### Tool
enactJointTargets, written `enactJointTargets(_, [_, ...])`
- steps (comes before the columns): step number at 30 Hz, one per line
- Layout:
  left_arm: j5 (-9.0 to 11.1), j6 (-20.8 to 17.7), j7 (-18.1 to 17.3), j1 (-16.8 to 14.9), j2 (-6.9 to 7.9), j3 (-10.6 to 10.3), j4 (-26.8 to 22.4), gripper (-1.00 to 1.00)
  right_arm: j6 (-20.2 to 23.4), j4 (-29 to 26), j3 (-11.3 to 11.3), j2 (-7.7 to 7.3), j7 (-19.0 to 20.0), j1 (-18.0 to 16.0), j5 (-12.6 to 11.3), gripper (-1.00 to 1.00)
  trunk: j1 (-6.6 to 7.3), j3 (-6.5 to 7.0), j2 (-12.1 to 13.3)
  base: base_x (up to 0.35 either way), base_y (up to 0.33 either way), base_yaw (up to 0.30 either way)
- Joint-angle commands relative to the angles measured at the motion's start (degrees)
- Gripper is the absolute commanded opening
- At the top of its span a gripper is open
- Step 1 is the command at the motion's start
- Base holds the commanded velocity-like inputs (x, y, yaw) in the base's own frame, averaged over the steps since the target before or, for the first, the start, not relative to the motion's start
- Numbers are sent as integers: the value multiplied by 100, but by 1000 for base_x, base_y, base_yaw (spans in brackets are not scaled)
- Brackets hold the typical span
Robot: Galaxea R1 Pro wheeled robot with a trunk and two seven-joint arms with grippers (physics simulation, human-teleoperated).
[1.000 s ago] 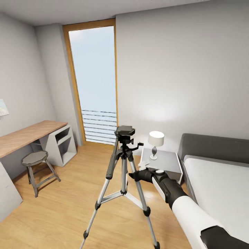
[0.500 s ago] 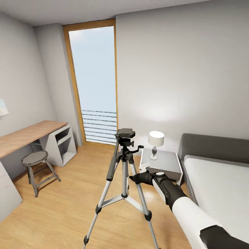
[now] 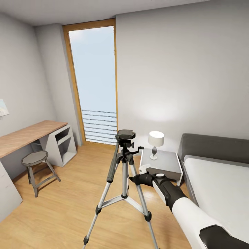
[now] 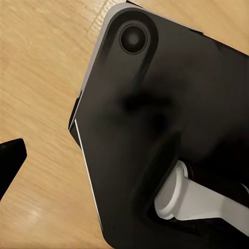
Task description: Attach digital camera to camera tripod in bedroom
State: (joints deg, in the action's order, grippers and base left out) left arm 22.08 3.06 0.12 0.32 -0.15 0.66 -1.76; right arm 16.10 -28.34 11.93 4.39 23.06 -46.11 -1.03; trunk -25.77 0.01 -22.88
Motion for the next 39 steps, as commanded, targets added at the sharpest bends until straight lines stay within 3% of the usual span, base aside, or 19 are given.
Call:
enactJointTargets(1, [24,10,2,3,-1,4,-4,100,16,-7,3,-1,5,-1,-29,-100,-2,-1,-4,0,0,0])
enactJointTargets(2, [26,10,2,3,-2,4,-4,100,-16,-3,3,-2,4,-2,-29,-100,-2,-1,-4,0,0,0])
enactJointTargets(3, [26,10,3,3,-2,4,-4,100,-27,-2,2,-3,2,-2,-29,100,-2,-1,-4,0,0,0])
enactJointTargets(30, [25,10,2,3,-2,3,-6,100,-89,126,2,-7,3,-2,-10,100,-2,-1,-4,-3,0,0])
enactJointTargets(39, [24,10,0,3,-2,4,-4,100,-89,127,2,-8,5,-2,-3,100,-2,-1,-4,-238,0,0])
